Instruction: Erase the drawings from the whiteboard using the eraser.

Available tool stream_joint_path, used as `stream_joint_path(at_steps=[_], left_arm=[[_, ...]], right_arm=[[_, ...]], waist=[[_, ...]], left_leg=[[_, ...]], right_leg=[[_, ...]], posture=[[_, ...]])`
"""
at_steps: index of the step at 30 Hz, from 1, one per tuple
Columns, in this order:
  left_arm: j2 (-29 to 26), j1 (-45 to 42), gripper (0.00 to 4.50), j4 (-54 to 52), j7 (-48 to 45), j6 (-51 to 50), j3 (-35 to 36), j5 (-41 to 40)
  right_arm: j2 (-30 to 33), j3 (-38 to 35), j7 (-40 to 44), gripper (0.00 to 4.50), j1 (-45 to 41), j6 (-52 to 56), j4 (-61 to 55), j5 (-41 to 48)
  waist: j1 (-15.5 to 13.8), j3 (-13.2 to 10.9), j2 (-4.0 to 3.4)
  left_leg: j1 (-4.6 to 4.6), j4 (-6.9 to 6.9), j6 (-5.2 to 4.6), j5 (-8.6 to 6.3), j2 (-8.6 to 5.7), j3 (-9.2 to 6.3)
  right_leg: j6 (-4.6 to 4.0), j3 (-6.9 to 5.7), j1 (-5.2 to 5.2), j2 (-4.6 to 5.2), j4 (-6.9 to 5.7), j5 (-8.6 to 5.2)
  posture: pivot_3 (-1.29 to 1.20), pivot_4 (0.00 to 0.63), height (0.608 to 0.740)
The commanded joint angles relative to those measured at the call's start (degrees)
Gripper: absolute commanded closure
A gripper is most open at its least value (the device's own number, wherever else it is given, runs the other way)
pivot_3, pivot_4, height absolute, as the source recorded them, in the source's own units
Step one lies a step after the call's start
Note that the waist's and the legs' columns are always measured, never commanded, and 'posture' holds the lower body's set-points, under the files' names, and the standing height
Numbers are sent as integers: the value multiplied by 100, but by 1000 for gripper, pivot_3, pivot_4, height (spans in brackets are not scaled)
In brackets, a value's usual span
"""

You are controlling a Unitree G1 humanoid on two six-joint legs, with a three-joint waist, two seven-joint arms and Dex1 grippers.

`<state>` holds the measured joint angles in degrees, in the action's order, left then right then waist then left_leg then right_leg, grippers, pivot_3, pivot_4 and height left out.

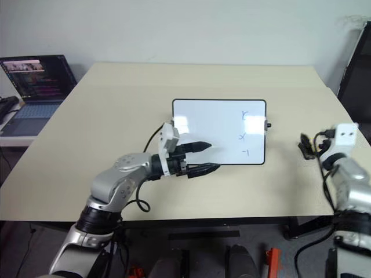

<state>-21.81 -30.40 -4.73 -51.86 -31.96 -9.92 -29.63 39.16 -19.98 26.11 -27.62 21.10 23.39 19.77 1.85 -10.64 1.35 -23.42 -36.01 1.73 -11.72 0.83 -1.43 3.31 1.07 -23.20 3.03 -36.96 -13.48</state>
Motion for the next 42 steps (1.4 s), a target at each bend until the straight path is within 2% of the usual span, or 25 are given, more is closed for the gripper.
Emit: stream_joint_path(at_steps=[1,4,8,17,20,28,37,42], left_arm=[[69,-129,0,-36,-112,151,-30,66],[111,-123,0,-31,-166,168,-52,118],[112,-79,0,-87,-172,146,-13,148],[40,139,0,-286,-47,125,51,186],[29,175,0,-344,-20,105,54,173],[-12,206,0,-405,5,62,70,161],[-11,219,0,-471,37,13,64,143],[-153,293,0,-549,49,-1,206,126]], right_arm=[[309,213,767,48,-387,286,794,-17],[596,683,1264,48,-870,72,1988,-520],[712,845,1552,48,-1485,-368,3163,-772],[651,927,1708,48,-2010,-869,4167,-1078],[627,864,1694,626,-2071,-877,4337,-1067],[612,819,1635,3319,-2115,-984,4539,-1059],[588,769,1670,3411,-2158,-992,4510,-1029],[714,679,1972,3411,-2256,-970,4201,-920]], waist=[[6,0,0],[5,-1,0],[6,-1,0],[8,-1,1],[8,-1,1],[9,-1,0],[9,-1,0],[13,-1,0]], left_leg=[[0,0,0,0,0,1],[-3,0,0,0,-2,4],[-3,-1,0,0,-3,5],[-3,-1,0,0,-3,4],[-3,-1,0,0,-3,4],[-3,-2,0,0,-3,5],[-3,-2,1,0,-3,5],[-3,-2,1,0,-3,4]], right_leg=[[0,1,0,0,0,0],[2,4,-1,0,3,1],[3,5,-2,2,3,2],[5,6,-2,2,3,3],[5,5,-2,2,3,3],[5,6,-2,2,1,4],[4,7,-2,2,0,5],[1,7,-2,2,0,7]], posture=[[0,150,740],[0,150,740],[0,150,740],[0,150,740],[0,150,740],[0,150,740],[0,150,740],[0,150,740]])
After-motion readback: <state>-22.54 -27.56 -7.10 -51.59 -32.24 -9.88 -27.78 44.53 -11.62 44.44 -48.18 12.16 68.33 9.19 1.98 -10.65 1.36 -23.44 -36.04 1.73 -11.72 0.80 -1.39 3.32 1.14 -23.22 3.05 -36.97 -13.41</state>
